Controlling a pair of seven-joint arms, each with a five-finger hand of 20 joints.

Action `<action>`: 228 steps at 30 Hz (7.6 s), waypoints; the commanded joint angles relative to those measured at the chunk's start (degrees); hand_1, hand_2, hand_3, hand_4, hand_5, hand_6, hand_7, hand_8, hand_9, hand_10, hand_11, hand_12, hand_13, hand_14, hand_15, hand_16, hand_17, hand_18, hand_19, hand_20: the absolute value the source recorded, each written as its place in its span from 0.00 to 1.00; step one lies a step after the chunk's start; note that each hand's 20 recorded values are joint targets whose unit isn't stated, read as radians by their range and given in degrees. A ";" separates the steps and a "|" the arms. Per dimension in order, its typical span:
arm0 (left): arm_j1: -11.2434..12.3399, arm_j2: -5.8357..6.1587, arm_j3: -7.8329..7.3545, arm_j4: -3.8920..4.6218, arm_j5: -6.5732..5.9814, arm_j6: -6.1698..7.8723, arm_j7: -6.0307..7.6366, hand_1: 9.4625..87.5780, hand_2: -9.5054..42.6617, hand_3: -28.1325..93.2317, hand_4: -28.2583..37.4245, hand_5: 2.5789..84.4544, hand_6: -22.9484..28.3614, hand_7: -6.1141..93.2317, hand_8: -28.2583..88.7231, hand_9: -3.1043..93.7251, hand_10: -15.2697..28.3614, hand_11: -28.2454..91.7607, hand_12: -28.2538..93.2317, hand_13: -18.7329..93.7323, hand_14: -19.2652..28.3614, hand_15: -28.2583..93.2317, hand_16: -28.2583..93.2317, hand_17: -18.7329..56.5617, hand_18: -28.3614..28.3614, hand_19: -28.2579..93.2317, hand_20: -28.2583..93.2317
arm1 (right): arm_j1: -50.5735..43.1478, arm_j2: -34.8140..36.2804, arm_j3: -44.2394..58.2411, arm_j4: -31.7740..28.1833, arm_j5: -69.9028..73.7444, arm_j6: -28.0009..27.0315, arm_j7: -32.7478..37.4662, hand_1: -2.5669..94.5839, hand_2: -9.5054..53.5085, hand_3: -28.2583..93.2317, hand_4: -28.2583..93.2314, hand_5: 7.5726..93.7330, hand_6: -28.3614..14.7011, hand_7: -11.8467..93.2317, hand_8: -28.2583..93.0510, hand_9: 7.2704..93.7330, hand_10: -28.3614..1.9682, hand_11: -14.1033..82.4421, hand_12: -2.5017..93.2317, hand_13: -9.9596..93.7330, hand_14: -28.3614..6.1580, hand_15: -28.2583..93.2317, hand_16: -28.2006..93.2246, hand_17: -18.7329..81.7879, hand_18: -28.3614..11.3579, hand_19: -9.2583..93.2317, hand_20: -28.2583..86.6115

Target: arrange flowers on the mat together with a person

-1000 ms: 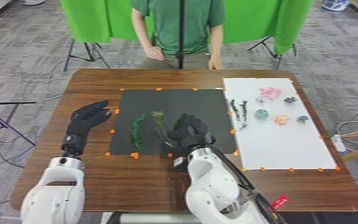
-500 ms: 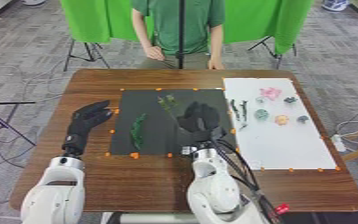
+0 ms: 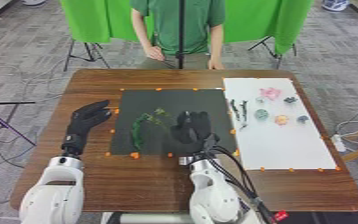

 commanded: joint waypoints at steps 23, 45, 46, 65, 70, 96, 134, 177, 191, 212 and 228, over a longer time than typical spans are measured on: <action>0.26 -0.53 -0.14 0.05 0.98 -2.07 -0.64 0.30 0.01 0.75 0.26 0.50 0.56 0.19 0.19 0.48 0.66 0.40 0.35 0.46 0.82 0.42 0.24 0.25 0.77 0.39 0.39 | 0.72 -0.49 -0.48 0.05 5.27 -8.63 2.57 0.44 0.00 0.76 0.10 0.77 0.66 0.47 0.38 0.84 0.54 0.60 0.33 0.70 0.36 0.81 0.58 0.46 0.27 0.53 0.62; 0.44 -0.79 -0.73 -0.07 0.95 -2.57 -0.65 0.30 0.01 0.75 0.26 0.50 0.56 0.19 0.19 0.47 0.66 0.40 0.35 0.46 0.81 0.42 0.24 0.25 0.77 0.38 0.39 | -1.80 0.15 4.20 -11.17 15.14 -33.43 10.40 0.21 0.18 0.72 0.15 0.60 0.55 0.24 0.21 0.86 0.39 0.30 0.25 0.75 0.35 0.69 0.52 0.44 0.17 0.57 0.60; 0.48 -0.72 -0.71 -0.14 0.94 -2.55 -0.63 0.29 0.01 0.75 0.26 0.50 0.56 0.19 0.19 0.47 0.66 0.40 0.35 0.46 0.81 0.42 0.24 0.25 0.77 0.38 0.39 | -1.95 0.07 4.13 -11.23 15.36 -32.92 10.69 0.20 0.20 0.70 0.15 0.58 0.51 0.20 0.22 0.86 0.38 0.29 0.24 0.75 0.35 0.70 0.52 0.45 0.16 0.58 0.60; 0.53 -0.82 -0.53 -0.04 1.12 -2.82 -0.65 0.30 0.01 0.75 0.26 0.50 0.56 0.19 0.19 0.48 0.66 0.40 0.35 0.46 0.81 0.42 0.24 0.25 0.77 0.38 0.39 | -2.63 0.01 3.01 -11.96 18.48 -31.46 10.60 0.15 0.34 0.63 0.14 0.50 0.40 0.22 0.24 0.86 0.32 0.28 0.24 0.76 0.36 0.73 0.53 0.46 0.14 0.61 0.59; 0.88 -1.00 -0.87 -0.23 1.19 -3.09 -0.63 0.30 0.01 0.75 0.26 0.50 0.56 0.19 0.19 0.47 0.66 0.40 0.35 0.46 0.82 0.42 0.24 0.25 0.77 0.38 0.39 | -3.48 0.50 4.31 -13.11 18.49 -33.04 12.07 0.16 0.34 0.63 0.14 0.56 0.35 0.18 0.23 0.88 0.33 0.30 0.25 0.76 0.37 0.74 0.53 0.47 0.13 0.61 0.59; 1.06 -0.84 -1.16 -0.64 1.57 -2.96 -1.05 0.29 0.01 0.75 0.26 0.50 0.56 0.19 0.19 0.47 0.66 0.40 0.35 0.46 0.81 0.41 0.24 0.25 0.78 0.38 0.39 | -4.53 1.46 3.61 -17.09 28.14 -43.84 14.99 0.18 0.36 0.60 0.14 0.70 0.39 0.20 0.21 0.98 0.42 0.40 0.29 0.82 0.39 0.82 0.55 0.53 0.13 0.68 0.60; 6.72 4.00 0.98 -2.17 -6.98 -3.66 10.64 0.29 0.03 0.76 0.25 0.52 0.55 0.21 0.18 0.49 0.65 0.40 0.35 0.48 0.79 0.41 0.23 0.29 0.74 0.34 0.38 | -21.44 2.51 36.50 -17.72 99.62 -17.74 -37.31 0.06 0.24 0.85 0.09 0.32 0.63 0.17 0.18 0.33 0.47 0.17 0.16 0.32 0.49 0.24 0.40 0.32 0.37 0.10 0.44; 7.39 2.71 -0.50 -2.95 -10.63 0.69 12.22 0.28 0.05 0.77 0.24 0.52 0.55 0.21 0.18 0.49 0.65 0.40 0.35 0.47 0.78 0.38 0.25 0.29 0.73 0.33 0.37 | -19.14 1.16 33.92 -15.83 94.35 -16.71 -35.26 0.06 0.26 0.85 0.09 0.44 0.63 0.22 0.17 0.43 0.44 0.20 0.18 0.40 0.43 0.31 0.37 0.36 0.34 0.10 0.46; 8.15 1.57 1.70 -2.95 -10.78 -0.57 11.98 0.28 0.05 0.77 0.24 0.52 0.55 0.21 0.18 0.49 0.65 0.40 0.35 0.47 0.79 0.38 0.25 0.29 0.73 0.33 0.37 | -22.87 1.00 34.96 -17.02 94.03 -16.88 -34.69 0.06 0.26 0.85 0.09 0.45 0.63 0.23 0.17 0.43 0.44 0.20 0.18 0.40 0.43 0.31 0.37 0.36 0.34 0.11 0.46; 6.51 1.47 2.09 -2.77 -9.40 -0.34 13.15 0.28 0.05 0.77 0.24 0.52 0.55 0.21 0.18 0.49 0.65 0.40 0.35 0.47 0.79 0.39 0.24 0.29 0.73 0.33 0.37 | -20.42 0.92 37.17 -16.15 96.73 -15.55 -34.94 0.06 0.27 0.85 0.10 0.45 0.62 0.22 0.17 0.44 0.43 0.20 0.18 0.41 0.40 0.31 0.38 0.36 0.35 0.11 0.46; 5.43 1.65 1.51 -2.16 -8.55 -2.12 13.08 0.28 0.05 0.77 0.24 0.52 0.55 0.21 0.18 0.49 0.65 0.40 0.35 0.47 0.79 0.38 0.24 0.29 0.73 0.33 0.37 | -19.93 1.28 37.34 -15.67 95.41 -16.66 -34.93 0.11 0.17 0.86 0.10 0.44 0.62 0.23 0.17 0.43 0.43 0.20 0.18 0.40 0.42 0.31 0.38 0.36 0.36 0.11 0.47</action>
